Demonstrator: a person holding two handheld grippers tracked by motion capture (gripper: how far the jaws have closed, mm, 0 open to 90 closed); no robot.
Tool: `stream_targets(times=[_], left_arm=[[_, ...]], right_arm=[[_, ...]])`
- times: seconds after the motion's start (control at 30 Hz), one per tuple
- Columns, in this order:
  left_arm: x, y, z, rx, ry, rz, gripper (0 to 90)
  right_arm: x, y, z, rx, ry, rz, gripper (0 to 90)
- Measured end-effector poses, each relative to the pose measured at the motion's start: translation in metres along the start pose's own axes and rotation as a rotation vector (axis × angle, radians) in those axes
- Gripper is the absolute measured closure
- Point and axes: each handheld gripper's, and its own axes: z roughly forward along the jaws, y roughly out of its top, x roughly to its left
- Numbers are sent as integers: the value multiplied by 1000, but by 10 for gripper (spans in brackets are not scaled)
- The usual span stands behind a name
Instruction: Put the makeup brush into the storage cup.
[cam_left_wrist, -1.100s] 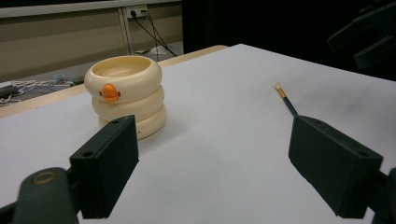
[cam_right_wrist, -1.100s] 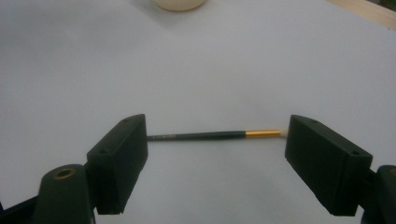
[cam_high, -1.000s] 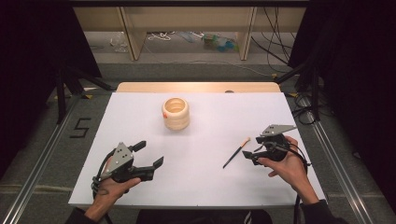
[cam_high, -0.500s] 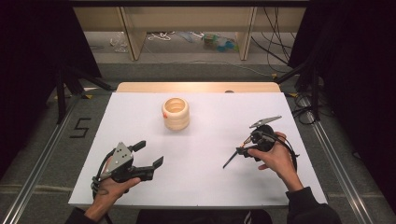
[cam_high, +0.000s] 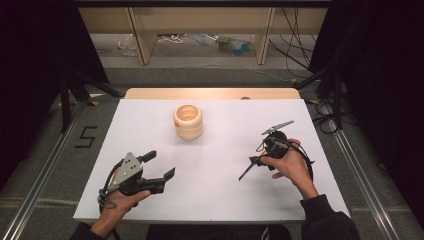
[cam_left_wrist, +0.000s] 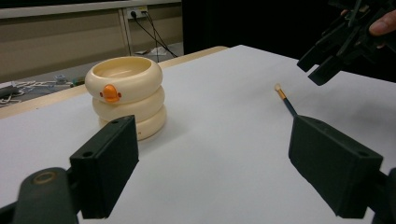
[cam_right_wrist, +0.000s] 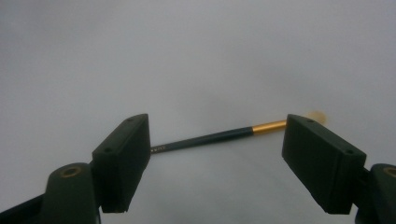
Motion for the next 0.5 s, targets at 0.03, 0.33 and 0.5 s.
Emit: stream_targets(times=[0.03, 0.33, 0.5], left_arm=[[0, 0, 0, 0, 0, 0, 156], [0, 0, 0, -4, 0, -8, 156], [0, 0, 0, -2, -1, 4, 156]], right_arm=[[0, 0, 0, 0, 0, 0, 248], [1, 5, 7, 26, -3, -10, 244], [2, 7, 9, 39, 39, -57, 250]])
